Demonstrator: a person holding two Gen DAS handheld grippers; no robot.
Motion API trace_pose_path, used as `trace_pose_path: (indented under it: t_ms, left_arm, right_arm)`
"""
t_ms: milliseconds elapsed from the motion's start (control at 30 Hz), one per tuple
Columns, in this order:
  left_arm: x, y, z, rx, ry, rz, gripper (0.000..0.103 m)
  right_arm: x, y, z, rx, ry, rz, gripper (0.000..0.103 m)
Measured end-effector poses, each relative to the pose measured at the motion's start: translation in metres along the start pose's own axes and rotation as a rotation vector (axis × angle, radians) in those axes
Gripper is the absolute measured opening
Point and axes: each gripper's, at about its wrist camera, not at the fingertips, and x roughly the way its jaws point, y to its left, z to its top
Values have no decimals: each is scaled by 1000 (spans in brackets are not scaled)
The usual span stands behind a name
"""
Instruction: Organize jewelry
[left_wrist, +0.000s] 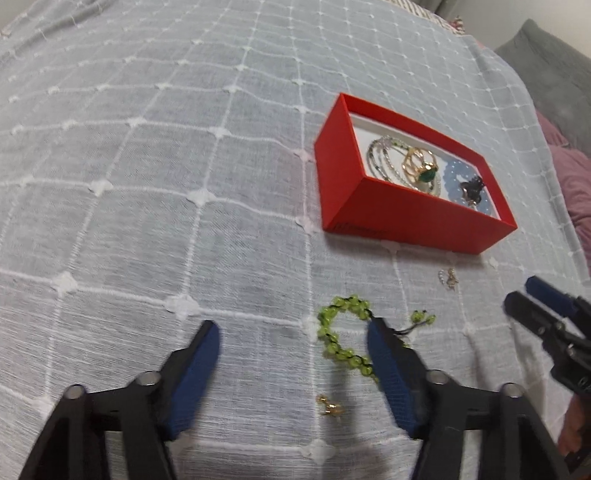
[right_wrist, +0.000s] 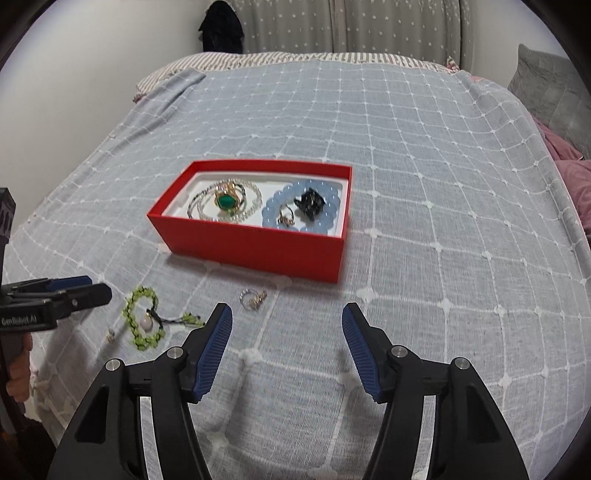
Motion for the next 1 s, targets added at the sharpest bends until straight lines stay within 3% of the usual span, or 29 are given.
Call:
trace_pose_path:
  t_ms: [200,367,567,767,1000]
  left_arm:
    - [14,-12,2,16,34,-25,41]
    - [28,-24,2,49,56,31,35]
    - [32,-31,2,96,43,131,5]
    - [18,-26,4,83,1,105,1]
    - [-17,-20,10,69,-104,72,1]
  right_arm:
    - [6,-5,-5,15,32,-4,65]
    - [11,-7,-7,27,54,-7,65]
    - [19,-3,-11,6,81,-8,65]
    - [24,6,-12,-25,92,-4,65]
    - [30,17,-11,-54,83,10,65]
